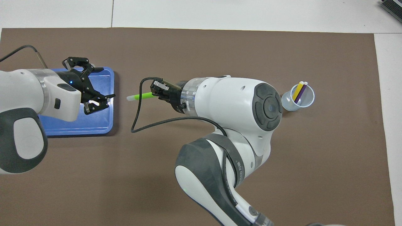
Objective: Right arm passes pens to left for tray arrangement
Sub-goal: 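Grasp the green pen with the left gripper beside the right gripper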
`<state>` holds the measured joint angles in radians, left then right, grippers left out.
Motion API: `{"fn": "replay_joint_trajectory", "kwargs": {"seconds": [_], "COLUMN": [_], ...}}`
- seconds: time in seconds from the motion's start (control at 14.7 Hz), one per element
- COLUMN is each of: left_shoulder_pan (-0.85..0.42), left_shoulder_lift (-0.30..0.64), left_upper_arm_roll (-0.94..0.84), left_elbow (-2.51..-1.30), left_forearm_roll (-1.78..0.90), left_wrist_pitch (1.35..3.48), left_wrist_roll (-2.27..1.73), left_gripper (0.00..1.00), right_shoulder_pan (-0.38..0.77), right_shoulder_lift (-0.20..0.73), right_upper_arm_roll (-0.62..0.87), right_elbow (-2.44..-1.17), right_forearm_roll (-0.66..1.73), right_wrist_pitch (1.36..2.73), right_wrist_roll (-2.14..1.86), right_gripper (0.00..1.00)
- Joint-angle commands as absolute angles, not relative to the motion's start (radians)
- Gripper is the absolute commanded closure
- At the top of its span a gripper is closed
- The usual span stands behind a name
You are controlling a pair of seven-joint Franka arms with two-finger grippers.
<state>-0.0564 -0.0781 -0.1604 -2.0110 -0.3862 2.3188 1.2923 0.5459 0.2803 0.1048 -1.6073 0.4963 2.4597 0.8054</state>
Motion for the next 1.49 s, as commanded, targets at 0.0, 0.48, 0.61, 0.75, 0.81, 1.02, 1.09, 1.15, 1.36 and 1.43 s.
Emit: {"fn": "replay_joint_trajectory", "kwargs": {"seconds": [0.0,0.48,0.61,0.75,0.81,1.02,1.09,1.15,1.36,1.43], "left_shoulder_pan": [-0.101,-0.146,-0.162,-0.178,-0.178,-0.199,-0.198,-0.192,-0.190,-0.192], "left_shoulder_lift": [-0.083,-0.083,-0.081,-0.083,-0.084,-0.084,-0.084,-0.084,-0.086,-0.084], "left_upper_arm_roll": [-0.147,-0.146,-0.147,-0.147,-0.147,-0.146,-0.146,-0.146,-0.146,-0.147], "left_elbow": [-2.046,-2.105,-2.112,-2.115,-2.120,-2.121,-2.121,-2.121,-2.121,-2.120], "left_forearm_roll": [-0.410,-0.410,-0.410,-0.410,-0.410,-0.410,-0.410,-0.410,-0.410,-0.410], "left_wrist_pitch": [2.353,2.410,2.413,2.411,2.410,2.418,2.418,2.415,2.413,2.416], "left_wrist_roll": [1.330,1.330,1.328,1.324,1.327,1.331,1.335,1.344,1.351,1.350], "left_gripper": [0.18,0.21,0.23,0.24,0.27,0.48,0.55,0.58,0.61,0.61], "right_shoulder_pan": [0.546,0.548,0.546,0.546,0.546,0.546,0.546,0.546,0.546,0.546], "right_shoulder_lift": [0.279,0.278,0.278,0.278,0.278,0.278,0.279,0.278,0.278,0.278], "right_upper_arm_roll": [0.106,0.106,0.106,0.106,0.106,0.106,0.106,0.106,0.106,0.106], "right_elbow": [-1.617,-1.623,-1.623,-1.623,-1.623,-1.623,-1.623,-1.623,-1.623,-1.623], "right_forearm_roll": [0.514,0.514,0.514,0.514,0.514,0.514,0.514,0.514,0.512,0.512], "right_wrist_pitch": [2.484,2.484,2.485,2.485,2.484,2.485,2.485,2.485,2.485,2.485], "right_wrist_roll": [0.813,0.813,0.811,0.811,0.813,0.811,0.813,0.813,0.811,0.811], "right_gripper": [0.84,0.84,0.84,0.84,0.84,0.84,0.84,0.84,0.84,0.84]}}
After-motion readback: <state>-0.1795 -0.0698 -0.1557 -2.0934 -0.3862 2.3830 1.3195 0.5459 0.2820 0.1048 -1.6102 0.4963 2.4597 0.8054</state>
